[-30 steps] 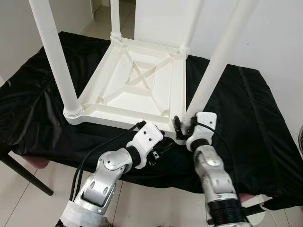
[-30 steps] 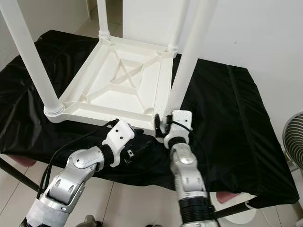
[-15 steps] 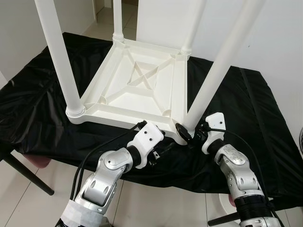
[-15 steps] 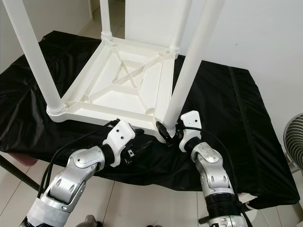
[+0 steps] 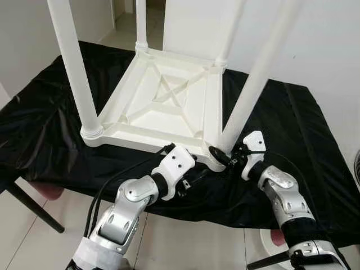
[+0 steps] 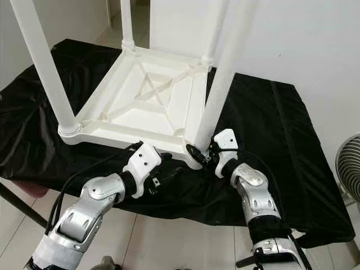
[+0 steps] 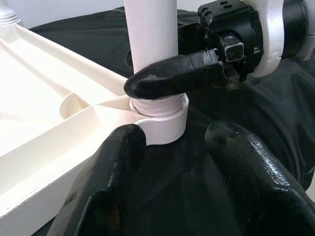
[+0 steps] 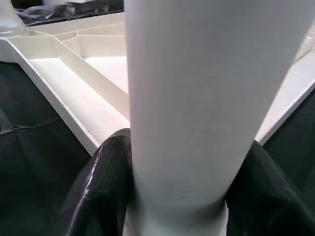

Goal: Building children table

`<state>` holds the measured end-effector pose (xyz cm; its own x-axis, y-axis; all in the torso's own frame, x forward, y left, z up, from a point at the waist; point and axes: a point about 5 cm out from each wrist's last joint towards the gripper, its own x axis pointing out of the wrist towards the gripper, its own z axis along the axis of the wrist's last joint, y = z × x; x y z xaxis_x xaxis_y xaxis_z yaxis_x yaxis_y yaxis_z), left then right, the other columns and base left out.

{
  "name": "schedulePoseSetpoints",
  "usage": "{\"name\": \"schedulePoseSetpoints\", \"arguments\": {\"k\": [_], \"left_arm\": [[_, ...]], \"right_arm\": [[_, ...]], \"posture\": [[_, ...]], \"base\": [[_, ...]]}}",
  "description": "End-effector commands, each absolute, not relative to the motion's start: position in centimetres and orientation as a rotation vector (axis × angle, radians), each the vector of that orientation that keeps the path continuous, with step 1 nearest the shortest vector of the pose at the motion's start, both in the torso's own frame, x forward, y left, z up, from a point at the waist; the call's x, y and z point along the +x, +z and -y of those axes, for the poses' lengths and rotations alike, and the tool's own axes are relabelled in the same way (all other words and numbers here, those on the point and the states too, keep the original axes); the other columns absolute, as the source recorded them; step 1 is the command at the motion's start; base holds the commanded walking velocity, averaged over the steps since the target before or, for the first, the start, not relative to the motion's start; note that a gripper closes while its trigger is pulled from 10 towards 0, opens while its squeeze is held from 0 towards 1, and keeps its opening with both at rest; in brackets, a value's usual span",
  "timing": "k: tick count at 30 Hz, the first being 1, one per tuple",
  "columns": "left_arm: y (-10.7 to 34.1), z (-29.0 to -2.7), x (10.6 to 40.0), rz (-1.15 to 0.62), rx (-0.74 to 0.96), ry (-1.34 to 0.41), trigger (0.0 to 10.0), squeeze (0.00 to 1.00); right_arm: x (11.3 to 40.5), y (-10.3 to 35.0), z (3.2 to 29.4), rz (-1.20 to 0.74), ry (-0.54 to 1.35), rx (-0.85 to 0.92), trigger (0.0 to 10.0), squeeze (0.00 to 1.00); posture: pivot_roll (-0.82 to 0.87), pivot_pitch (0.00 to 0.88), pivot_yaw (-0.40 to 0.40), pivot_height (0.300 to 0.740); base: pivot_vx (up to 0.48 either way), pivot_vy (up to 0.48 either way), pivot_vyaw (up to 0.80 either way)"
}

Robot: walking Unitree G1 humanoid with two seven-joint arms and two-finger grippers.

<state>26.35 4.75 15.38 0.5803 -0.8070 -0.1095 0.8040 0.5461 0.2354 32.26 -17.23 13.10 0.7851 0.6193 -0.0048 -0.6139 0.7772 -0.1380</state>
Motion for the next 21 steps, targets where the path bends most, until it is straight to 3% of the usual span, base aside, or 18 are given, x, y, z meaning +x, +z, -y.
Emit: {"name": "schedulePoseSetpoints", "arguments": {"k": [1, 9, 10, 21], "left_arm": [[15.3, -4.6, 26.5, 0.014, 0.274, -0.925, 10.0, 0.00], [15.3, -4.8, 26.4, 0.010, 0.274, -0.920, 10.0, 0.00], [15.3, -4.9, 26.3, 0.008, 0.275, -0.920, 10.0, 0.00], [15.2, -4.8, 26.1, 0.002, 0.271, -0.925, 10.0, 0.00]], "right_arm": [[32.0, 12.1, 17.7, -0.002, 0.691, -0.146, 0.0, 0.00], [31.9, 11.3, 17.8, -0.012, 0.701, -0.138, 0.0, 0.00], [31.9, 11.2, 17.8, -0.020, 0.665, -0.133, 10.0, 0.00], [31.9, 11.2, 16.4, -0.007, 0.429, -0.060, 10.0, 0.00]], "posture": [[0.13, 0.039, -0.085, 0.740], [0.13, 0.049, -0.083, 0.740], [0.13, 0.056, -0.082, 0.740], [0.13, 0.075, -0.081, 0.740]], "base": [[0.000, 0.000, 0.00], [0.000, 0.000, 0.00], [0.000, 0.000, 0.00], [0.000, 0.000, 0.00]]}}
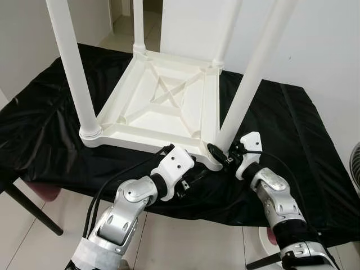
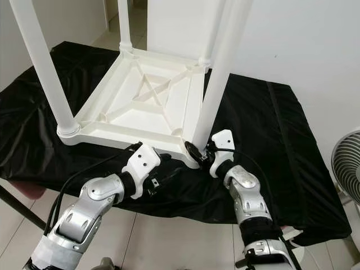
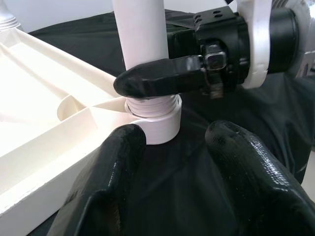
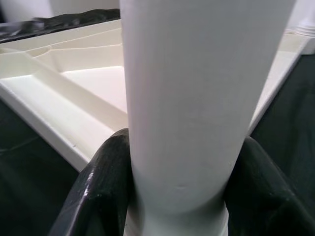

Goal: Building children table

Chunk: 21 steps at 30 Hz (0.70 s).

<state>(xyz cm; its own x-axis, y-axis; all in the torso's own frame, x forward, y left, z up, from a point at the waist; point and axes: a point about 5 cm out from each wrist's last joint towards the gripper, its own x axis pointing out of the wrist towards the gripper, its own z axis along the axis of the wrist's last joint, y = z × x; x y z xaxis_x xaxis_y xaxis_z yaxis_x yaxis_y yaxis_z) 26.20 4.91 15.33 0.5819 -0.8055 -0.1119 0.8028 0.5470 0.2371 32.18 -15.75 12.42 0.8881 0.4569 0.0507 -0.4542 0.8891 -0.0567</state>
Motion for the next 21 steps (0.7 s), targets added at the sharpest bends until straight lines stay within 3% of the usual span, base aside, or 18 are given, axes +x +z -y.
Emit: {"name": "schedulePoseSetpoints", "arguments": {"k": [1, 4, 8, 12, 16, 21], "left_arm": [[15.2, -4.8, 26.1, 0.002, 0.271, -0.925, 10.0, 0.00], [15.2, -4.9, 26.1, 0.002, 0.270, -0.925, 10.0, 0.00], [15.1, -4.8, 26.1, -0.002, 0.269, -0.933, 10.0, 0.00], [15.1, -4.7, 26.1, -0.001, 0.268, -0.934, 10.0, 0.00], [15.1, -4.6, 26.0, -0.001, 0.266, -0.936, 10.0, 0.00], [15.1, -4.5, 26.0, -0.002, 0.264, -0.938, 10.0, 0.00]], "right_arm": [[31.9, 11.2, 16.4, -0.007, 0.429, -0.060, 10.0, 0.00], [31.8, 11.5, 16.1, 0.016, 0.393, -0.025, 10.0, 0.00], [31.3, 11.9, 14.9, 0.041, 0.056, 0.030, 10.0, 0.00], [30.6, 11.6, 13.5, 0.017, -0.106, 0.065, 10.0, 0.00], [30.6, 12.0, 11.9, 0.030, -0.049, 0.073, 10.0, 0.00], [30.6, 12.3, 11.9, 0.035, -0.029, 0.070, 10.0, 0.00]], "posture": [[0.13, 0.075, -0.081, 0.740], [0.13, 0.075, -0.081, 0.740], [0.12, 0.079, -0.081, 0.740], [0.12, 0.079, -0.083, 0.740], [0.12, 0.079, -0.083, 0.740], [0.12, 0.079, -0.086, 0.740]], "base": [[0.000, 0.000, 0.00], [0.000, 0.000, 0.00], [0.000, 0.000, 0.00], [0.000, 0.000, 0.00], [0.000, 0.000, 0.00], [0.000, 0.000, 0.00]]}}
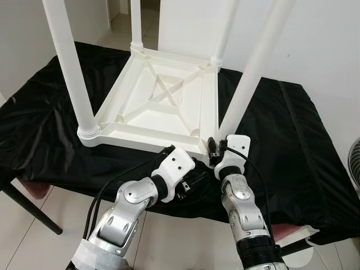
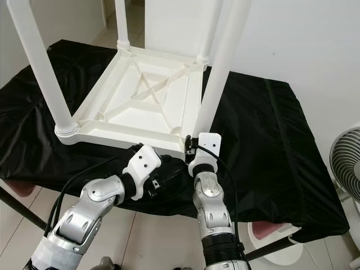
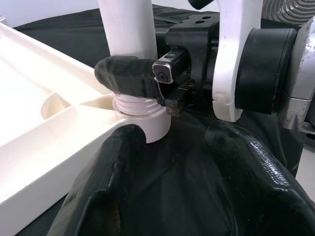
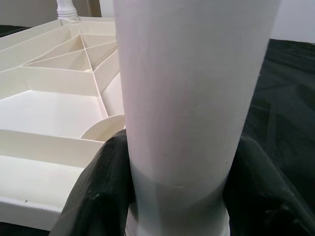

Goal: Building children table

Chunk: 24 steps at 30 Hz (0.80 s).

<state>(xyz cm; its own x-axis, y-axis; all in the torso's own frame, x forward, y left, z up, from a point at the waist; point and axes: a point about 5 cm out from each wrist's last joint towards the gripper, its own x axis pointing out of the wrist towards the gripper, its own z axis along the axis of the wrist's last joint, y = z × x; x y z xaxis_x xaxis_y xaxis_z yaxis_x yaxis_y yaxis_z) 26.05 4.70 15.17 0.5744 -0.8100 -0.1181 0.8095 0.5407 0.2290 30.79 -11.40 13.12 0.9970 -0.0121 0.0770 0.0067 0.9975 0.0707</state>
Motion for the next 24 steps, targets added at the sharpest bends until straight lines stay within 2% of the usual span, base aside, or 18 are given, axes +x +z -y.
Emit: {"name": "schedulePoseSetpoints", "arguments": {"k": [1, 4, 5, 17, 19, 23, 24], "left_arm": [[15.1, -4.6, 26.0, -0.002, 0.264, -0.935, 10.0, 0.00], [15.1, -4.6, 26.1, -0.001, 0.264, -0.931, 10.0, 0.00], [15.1, -4.7, 26.1, -0.001, 0.263, -0.929, 10.0, 0.00], [15.1, -4.7, 26.0, -0.003, 0.263, -0.925, 10.0, 0.00], [15.2, -4.8, 26.2, -0.001, 0.268, -0.924, 10.0, 0.00], [15.2, -4.8, 26.2, -0.001, 0.268, -0.924, 10.0, 0.00], [15.2, -4.9, 26.2, -0.001, 0.269, -0.924, 10.0, 0.00]], "right_arm": [[30.5, 12.3, 11.8, 0.032, -0.020, 0.074, 10.0, 0.00], [30.4, 12.3, 11.6, 0.033, -0.011, 0.082, 10.0, 0.00], [30.3, 12.5, 11.6, 0.044, -0.012, 0.092, 10.0, 1.00], [30.4, 13.6, 13.2, 0.106, 0.090, 0.110, 10.0, 1.00], [30.7, 13.8, 14.9, 0.104, 0.265, 0.048, 10.0, 1.00], [30.7, 13.8, 14.9, 0.104, 0.265, 0.048, 10.0, 1.00], [30.8, 13.6, 15.5, 0.086, 0.339, 0.015, 10.0, 1.00]], "posture": [[0.12, 0.080, -0.088, 0.740], [0.12, 0.080, -0.090, 0.740], [0.12, 0.081, -0.091, 0.740], [0.12, 0.082, -0.091, 0.740], [0.12, 0.078, -0.084, 0.740], [0.12, 0.078, -0.084, 0.740], [0.12, 0.076, -0.083, 0.740]], "base": [[0.000, 0.000, 0.00], [0.000, 0.000, 0.00], [0.000, 0.000, 0.00], [0.000, 0.000, 0.00], [0.000, 0.000, 0.00], [0.000, 0.000, 0.00], [0.000, 0.000, 0.00]]}}
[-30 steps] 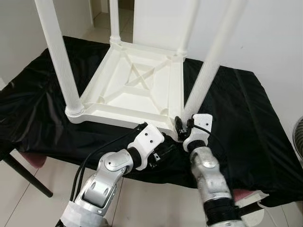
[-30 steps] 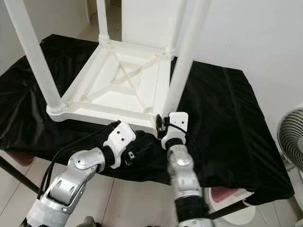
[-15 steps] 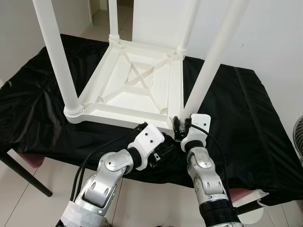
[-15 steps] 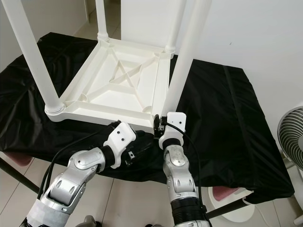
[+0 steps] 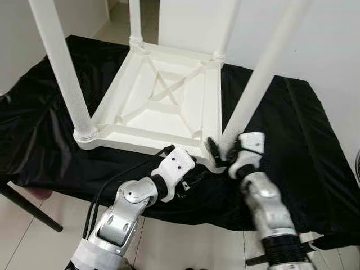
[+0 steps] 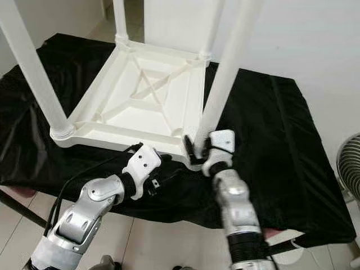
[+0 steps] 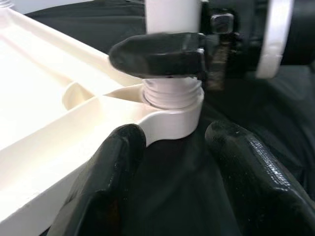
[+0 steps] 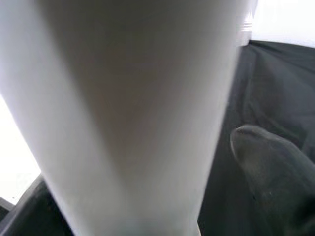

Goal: Building children table

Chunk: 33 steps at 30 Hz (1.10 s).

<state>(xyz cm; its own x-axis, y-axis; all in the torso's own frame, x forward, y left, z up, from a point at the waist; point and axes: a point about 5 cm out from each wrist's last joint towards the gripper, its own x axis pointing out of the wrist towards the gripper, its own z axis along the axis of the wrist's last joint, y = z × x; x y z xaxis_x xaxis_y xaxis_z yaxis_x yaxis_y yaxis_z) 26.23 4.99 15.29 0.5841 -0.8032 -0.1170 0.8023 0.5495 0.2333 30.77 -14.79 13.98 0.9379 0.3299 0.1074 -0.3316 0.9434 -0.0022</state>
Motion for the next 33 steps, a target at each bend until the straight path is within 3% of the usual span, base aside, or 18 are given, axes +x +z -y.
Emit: {"name": "schedulePoseSetpoints", "arguments": {"k": [1, 5, 11, 12, 13, 15, 33], "left_arm": [[15.2, -4.9, 26.2, 0.000, 0.271, -0.925, 10.0, 0.00], [15.3, -5.0, 26.4, 0.002, 0.274, -0.925, 10.0, 0.00], [15.4, -5.0, 26.6, 0.007, 0.279, -0.923, 10.0, 0.00], [15.5, -5.0, 26.6, 0.008, 0.282, -0.922, 10.0, 0.00], [15.5, -5.0, 26.6, 0.008, 0.282, -0.922, 10.0, 0.00], [15.5, -5.1, 26.7, 0.011, 0.284, -0.921, 10.0, 0.00], [15.5, -5.2, 26.4, 0.006, 0.286, -0.923, 10.0, 0.00]], "right_arm": [[31.0, 13.7, 16.2, 0.080, 0.464, -0.028, 10.0, 0.00], [31.7, 14.2, 17.0, 0.097, 0.654, -0.104, 10.0, 0.00], [32.4, 14.3, 16.6, 0.089, 0.707, -0.146, 10.0, 0.00], [32.7, 14.2, 16.5, 0.084, 0.721, -0.163, 7.9, 0.00], [32.7, 14.2, 16.5, 0.084, 0.721, -0.163, 7.9, 0.00], [33.0, 14.1, 16.3, 0.073, 0.758, -0.179, 0.0, 0.00], [32.1, 12.2, 16.8, 0.024, 0.808, -0.121, 0.0, 0.00]], "posture": [[0.13, 0.073, -0.078, 0.740], [0.13, 0.064, -0.075, 0.740], [0.14, 0.054, -0.074, 0.740], [0.14, 0.052, -0.074, 0.740], [0.14, 0.052, -0.074, 0.740], [0.15, 0.050, -0.075, 0.740], [0.15, 0.056, -0.078, 0.740]], "base": [[0.000, 0.000, 0.00], [0.000, 0.000, 0.00], [0.000, 0.000, 0.00], [0.000, 0.000, 0.00], [0.000, 0.000, 0.00], [0.000, 0.000, 0.00], [0.000, 0.000, 0.00]]}}
